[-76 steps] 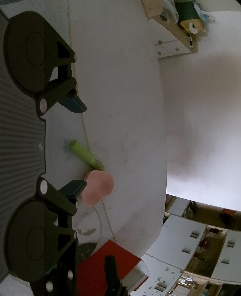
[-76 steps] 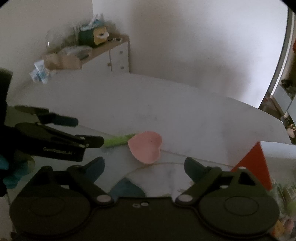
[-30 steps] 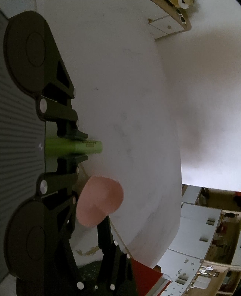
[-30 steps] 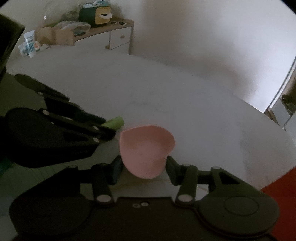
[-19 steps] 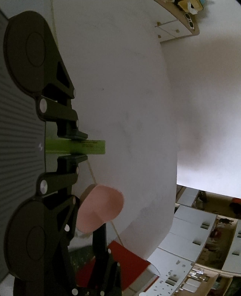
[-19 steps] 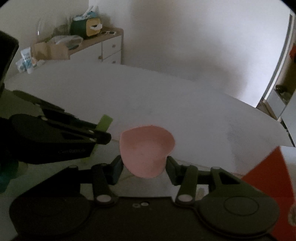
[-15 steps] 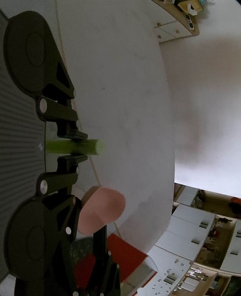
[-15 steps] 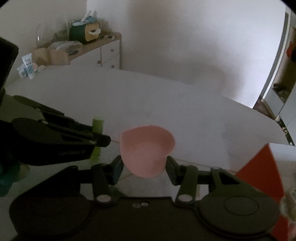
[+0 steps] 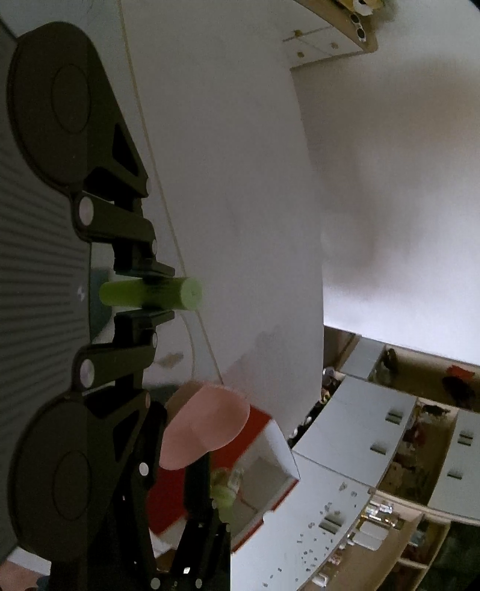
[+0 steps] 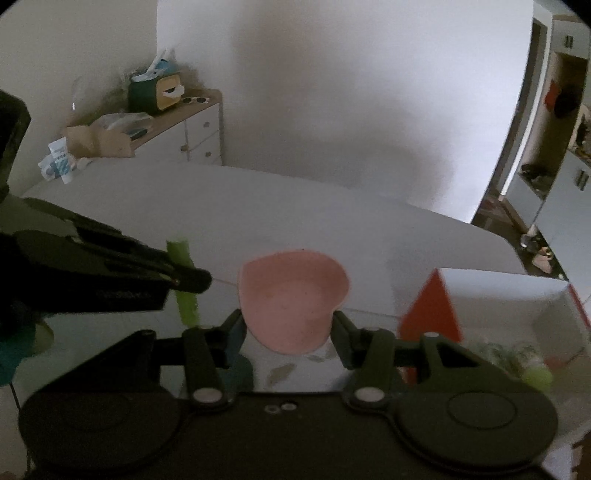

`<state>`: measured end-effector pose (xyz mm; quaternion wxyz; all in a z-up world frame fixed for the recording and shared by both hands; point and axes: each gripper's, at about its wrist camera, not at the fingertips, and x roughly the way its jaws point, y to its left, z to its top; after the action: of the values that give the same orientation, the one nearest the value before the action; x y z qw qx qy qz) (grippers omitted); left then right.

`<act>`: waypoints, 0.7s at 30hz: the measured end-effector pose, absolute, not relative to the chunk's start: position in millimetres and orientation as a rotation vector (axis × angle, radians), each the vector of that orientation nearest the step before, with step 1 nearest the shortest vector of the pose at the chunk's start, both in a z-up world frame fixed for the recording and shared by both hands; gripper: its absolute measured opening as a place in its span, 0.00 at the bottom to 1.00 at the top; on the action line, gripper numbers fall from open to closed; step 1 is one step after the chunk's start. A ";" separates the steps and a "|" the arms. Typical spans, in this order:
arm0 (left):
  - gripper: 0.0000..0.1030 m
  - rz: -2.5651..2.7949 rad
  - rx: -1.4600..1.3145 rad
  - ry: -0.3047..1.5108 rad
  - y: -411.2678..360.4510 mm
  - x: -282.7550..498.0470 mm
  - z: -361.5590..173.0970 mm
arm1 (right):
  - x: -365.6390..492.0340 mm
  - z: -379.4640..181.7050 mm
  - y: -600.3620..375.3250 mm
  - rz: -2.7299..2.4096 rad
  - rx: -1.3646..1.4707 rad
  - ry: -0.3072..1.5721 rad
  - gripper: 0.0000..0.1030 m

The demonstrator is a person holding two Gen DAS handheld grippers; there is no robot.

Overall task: Organize rigid objects
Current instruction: 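Carry the pink dish and glue stick over the shoebox and lower them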

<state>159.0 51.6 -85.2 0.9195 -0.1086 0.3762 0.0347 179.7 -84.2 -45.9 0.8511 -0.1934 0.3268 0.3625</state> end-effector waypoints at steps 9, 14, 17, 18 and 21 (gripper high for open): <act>0.16 0.032 -0.213 0.790 6.9 166.3 -46.5 | 177.3 -21.1 -136.2 0.706 -0.384 0.662 0.47; 0.16 0.009 -0.180 0.768 -27.5 177.8 -32.7 | 185.6 -18.6 -172.3 0.682 -0.374 0.649 0.47; 0.16 0.001 -0.180 0.768 -48.3 188.9 -28.4 | 194.0 -18.6 -192.2 0.671 -0.367 0.647 0.47; 0.16 0.002 -0.174 0.768 -56.9 194.2 -26.9 | 197.7 -19.0 -198.4 0.668 -0.366 0.648 0.47; 0.16 0.002 -0.169 0.771 -76.9 205.2 -24.0 | 209.2 -19.7 -218.0 0.666 -0.359 0.648 0.47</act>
<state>205.2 -76.9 -24.0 0.9232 -0.0822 0.3755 0.0010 209.2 -218.0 -19.7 0.8785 -0.1721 0.3108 0.3193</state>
